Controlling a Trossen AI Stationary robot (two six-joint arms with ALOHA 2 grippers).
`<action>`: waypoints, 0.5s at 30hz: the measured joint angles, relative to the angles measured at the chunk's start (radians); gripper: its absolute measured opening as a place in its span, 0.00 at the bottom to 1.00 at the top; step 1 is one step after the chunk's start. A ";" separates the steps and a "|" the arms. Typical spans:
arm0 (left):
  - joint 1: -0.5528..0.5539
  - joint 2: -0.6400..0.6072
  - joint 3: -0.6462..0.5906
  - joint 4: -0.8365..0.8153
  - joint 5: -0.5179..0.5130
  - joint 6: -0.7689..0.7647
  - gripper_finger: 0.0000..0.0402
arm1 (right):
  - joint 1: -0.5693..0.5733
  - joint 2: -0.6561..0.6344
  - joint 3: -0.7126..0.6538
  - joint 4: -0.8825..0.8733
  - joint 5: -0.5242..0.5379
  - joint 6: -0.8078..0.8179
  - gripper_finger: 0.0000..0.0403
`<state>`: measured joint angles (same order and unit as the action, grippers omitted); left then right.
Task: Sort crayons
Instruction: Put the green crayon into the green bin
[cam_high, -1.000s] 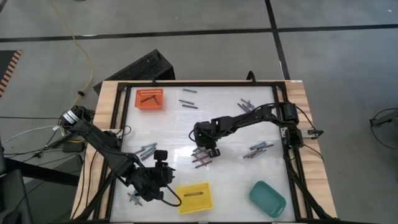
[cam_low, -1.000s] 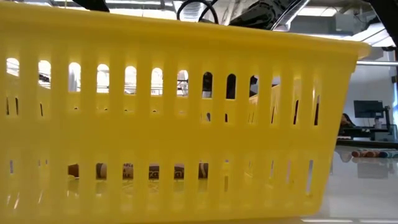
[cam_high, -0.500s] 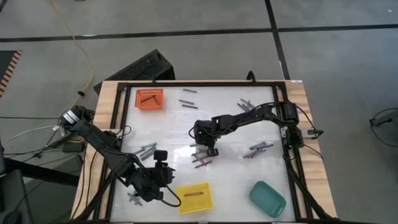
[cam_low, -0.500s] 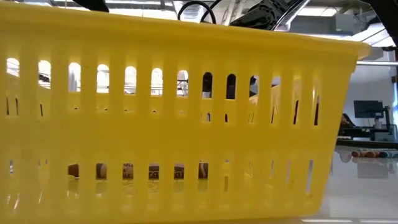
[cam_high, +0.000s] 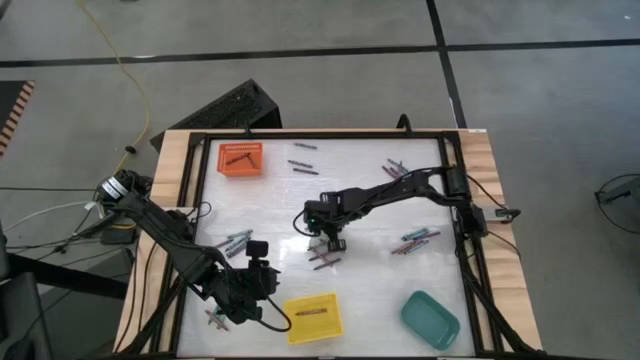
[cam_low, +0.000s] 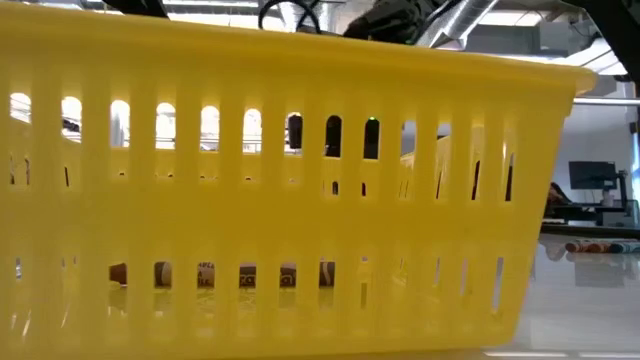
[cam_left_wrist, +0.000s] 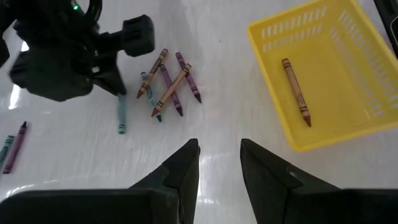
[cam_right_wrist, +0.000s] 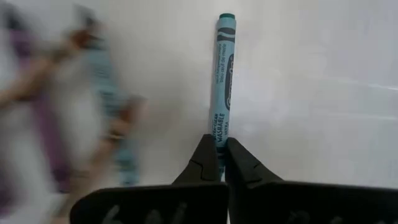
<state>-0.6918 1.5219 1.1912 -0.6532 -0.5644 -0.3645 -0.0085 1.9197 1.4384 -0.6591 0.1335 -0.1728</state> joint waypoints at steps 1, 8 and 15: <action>0.000 0.000 0.000 -0.004 0.000 0.000 0.27 | 0.006 -0.007 0.012 -0.024 0.022 0.004 0.00; -0.001 0.000 0.000 -0.017 0.000 0.001 0.27 | 0.051 -0.139 0.045 -0.160 0.085 0.079 0.00; -0.002 0.001 0.000 -0.017 0.000 0.012 0.27 | 0.202 -0.297 0.045 -0.284 0.078 0.204 0.00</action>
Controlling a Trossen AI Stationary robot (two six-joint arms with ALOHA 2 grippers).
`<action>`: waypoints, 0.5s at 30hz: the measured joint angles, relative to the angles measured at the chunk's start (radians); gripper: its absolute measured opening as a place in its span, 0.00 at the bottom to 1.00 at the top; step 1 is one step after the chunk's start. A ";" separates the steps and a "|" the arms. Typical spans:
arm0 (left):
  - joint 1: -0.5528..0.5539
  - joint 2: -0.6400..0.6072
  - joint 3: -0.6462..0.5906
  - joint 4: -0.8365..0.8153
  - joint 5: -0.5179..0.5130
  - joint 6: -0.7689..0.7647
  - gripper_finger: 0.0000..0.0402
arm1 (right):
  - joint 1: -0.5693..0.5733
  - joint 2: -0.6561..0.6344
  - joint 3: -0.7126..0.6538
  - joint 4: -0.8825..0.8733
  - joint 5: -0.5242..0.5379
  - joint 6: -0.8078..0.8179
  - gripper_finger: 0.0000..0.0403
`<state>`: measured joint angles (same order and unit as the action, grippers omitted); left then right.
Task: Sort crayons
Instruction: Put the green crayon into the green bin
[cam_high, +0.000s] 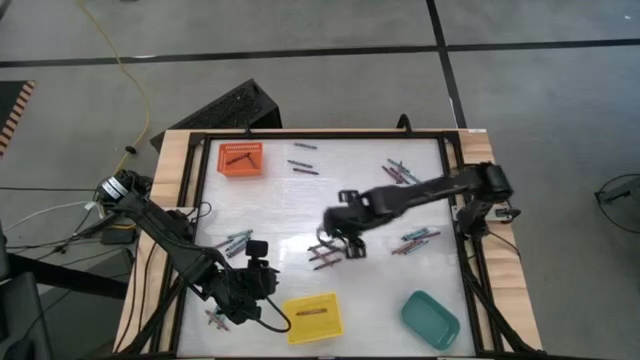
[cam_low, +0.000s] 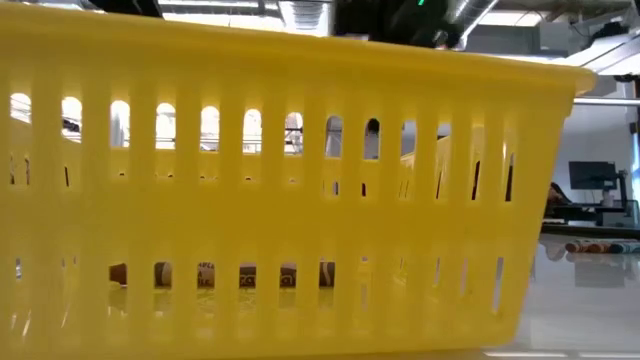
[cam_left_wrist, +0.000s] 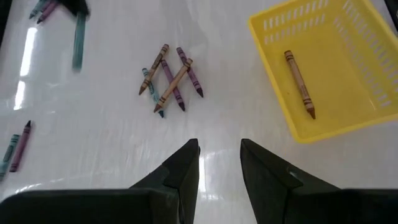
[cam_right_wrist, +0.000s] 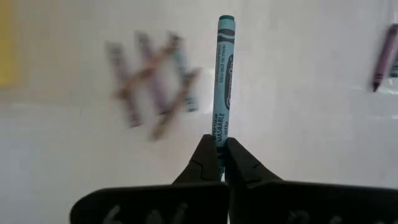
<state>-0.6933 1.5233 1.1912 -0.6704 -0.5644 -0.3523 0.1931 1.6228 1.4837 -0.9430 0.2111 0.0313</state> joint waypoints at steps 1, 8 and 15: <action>0.000 0.000 0.000 0.000 0.000 0.000 0.27 | 0.030 -0.023 0.000 -0.020 -0.010 0.027 0.00; 0.000 0.000 -0.041 0.017 0.000 0.008 0.27 | 0.274 -0.131 0.001 -0.121 -0.025 0.260 0.00; 0.017 0.001 -0.108 0.070 0.006 -0.002 0.27 | 0.498 -0.132 -0.003 -0.200 0.043 0.639 0.00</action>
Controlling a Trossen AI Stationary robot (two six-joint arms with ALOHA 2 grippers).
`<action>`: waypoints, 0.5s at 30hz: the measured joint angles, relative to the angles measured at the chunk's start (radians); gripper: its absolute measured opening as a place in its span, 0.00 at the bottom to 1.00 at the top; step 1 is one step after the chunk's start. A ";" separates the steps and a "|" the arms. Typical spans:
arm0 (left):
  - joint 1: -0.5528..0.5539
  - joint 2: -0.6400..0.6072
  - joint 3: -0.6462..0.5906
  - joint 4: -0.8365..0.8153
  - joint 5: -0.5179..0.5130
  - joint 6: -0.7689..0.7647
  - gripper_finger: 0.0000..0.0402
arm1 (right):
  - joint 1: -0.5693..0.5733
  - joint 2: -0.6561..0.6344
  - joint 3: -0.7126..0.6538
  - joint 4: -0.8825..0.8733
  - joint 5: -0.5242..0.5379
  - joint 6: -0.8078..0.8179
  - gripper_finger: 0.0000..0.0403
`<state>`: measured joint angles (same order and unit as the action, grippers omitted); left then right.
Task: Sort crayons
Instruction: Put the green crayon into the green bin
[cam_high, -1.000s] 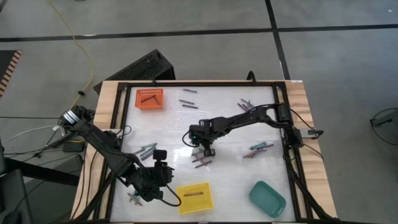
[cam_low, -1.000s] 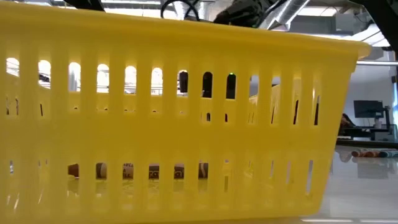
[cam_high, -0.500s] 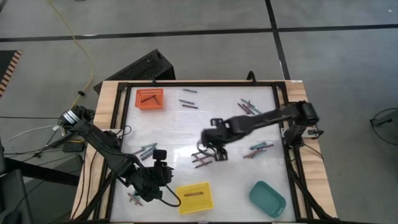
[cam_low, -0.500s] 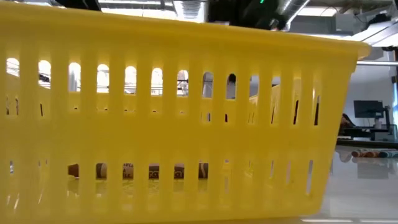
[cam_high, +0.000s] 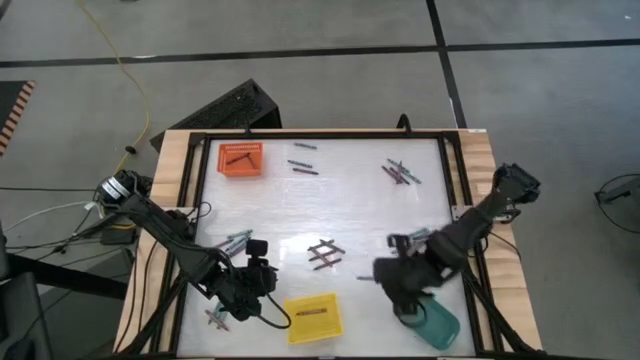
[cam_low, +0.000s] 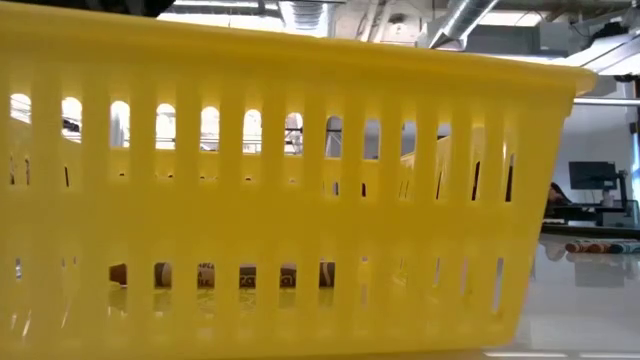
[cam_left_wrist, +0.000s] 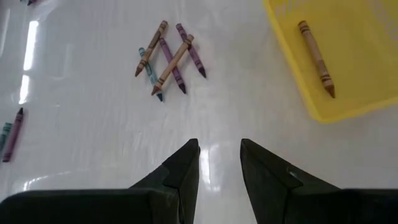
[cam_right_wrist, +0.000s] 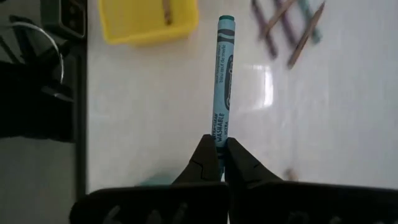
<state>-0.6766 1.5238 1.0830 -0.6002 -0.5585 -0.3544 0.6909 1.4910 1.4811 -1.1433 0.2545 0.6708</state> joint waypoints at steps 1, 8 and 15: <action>0.002 0.000 -0.004 0.006 0.001 -0.002 0.27 | 0.035 0.004 -0.007 -0.010 0.011 0.065 0.00; 0.024 0.000 -0.006 0.065 0.000 0.057 0.27 | 0.245 0.058 -0.069 -0.029 0.015 0.518 0.00; 0.077 0.000 -0.006 0.129 0.006 0.139 0.27 | 0.393 0.141 -0.079 -0.024 0.012 0.824 0.00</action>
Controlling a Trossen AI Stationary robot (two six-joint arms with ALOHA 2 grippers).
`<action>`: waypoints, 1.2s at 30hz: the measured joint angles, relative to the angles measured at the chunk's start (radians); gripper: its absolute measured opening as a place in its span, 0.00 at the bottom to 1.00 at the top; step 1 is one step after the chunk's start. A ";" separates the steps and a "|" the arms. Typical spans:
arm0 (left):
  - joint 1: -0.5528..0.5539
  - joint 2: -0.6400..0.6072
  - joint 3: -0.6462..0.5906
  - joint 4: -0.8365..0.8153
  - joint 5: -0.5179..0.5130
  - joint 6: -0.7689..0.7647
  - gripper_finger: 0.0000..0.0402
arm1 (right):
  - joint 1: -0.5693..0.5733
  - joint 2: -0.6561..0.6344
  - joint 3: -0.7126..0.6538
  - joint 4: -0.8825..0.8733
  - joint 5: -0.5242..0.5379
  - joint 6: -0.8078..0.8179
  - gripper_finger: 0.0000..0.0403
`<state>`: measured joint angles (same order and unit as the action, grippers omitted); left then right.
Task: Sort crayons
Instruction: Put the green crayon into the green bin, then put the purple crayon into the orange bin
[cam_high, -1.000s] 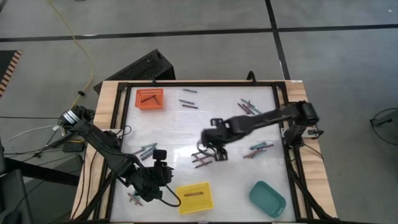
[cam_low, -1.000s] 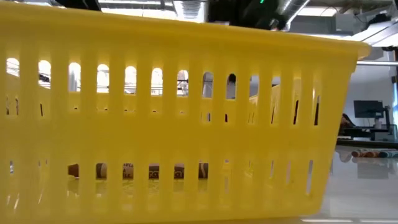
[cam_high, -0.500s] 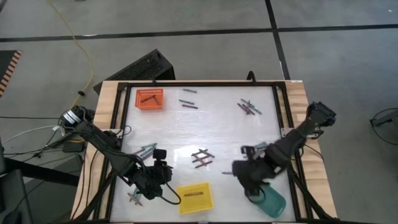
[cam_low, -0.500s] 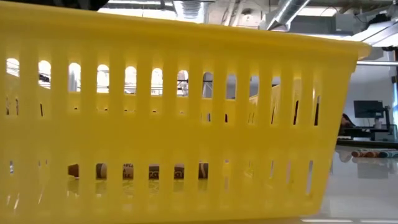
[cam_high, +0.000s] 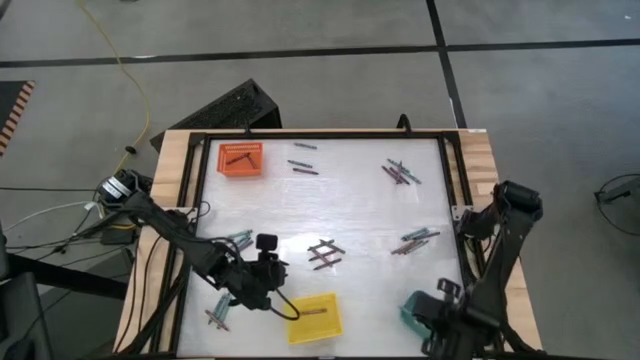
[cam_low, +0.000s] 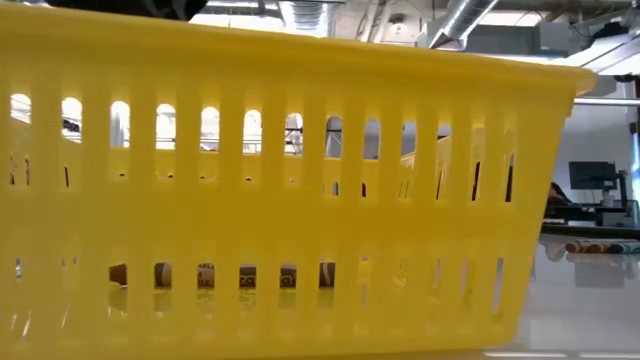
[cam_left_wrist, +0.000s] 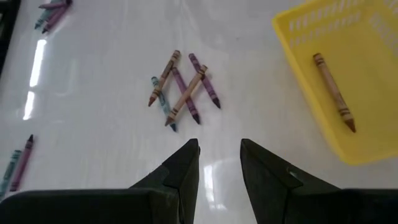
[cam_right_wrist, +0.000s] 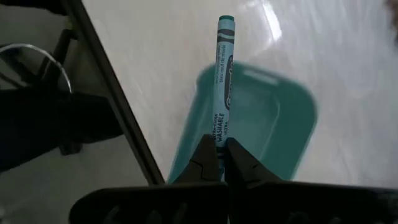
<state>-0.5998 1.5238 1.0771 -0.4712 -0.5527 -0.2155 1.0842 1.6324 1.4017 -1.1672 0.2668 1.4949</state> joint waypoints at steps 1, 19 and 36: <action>0.007 0.000 0.000 0.002 0.004 0.006 0.27 | 0.017 0.011 0.000 0.008 0.000 0.038 0.00; 0.092 0.000 0.000 -0.001 0.033 0.086 0.27 | 0.137 0.147 0.000 0.017 -0.050 0.367 0.03; 0.467 0.000 0.000 -0.036 0.089 0.441 0.27 | 0.124 0.161 0.000 -0.056 -0.050 0.383 0.42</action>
<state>-0.1326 1.5238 1.0771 -0.5071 -0.4633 0.2252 1.2083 1.7931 1.4021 -1.2233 0.2173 1.8778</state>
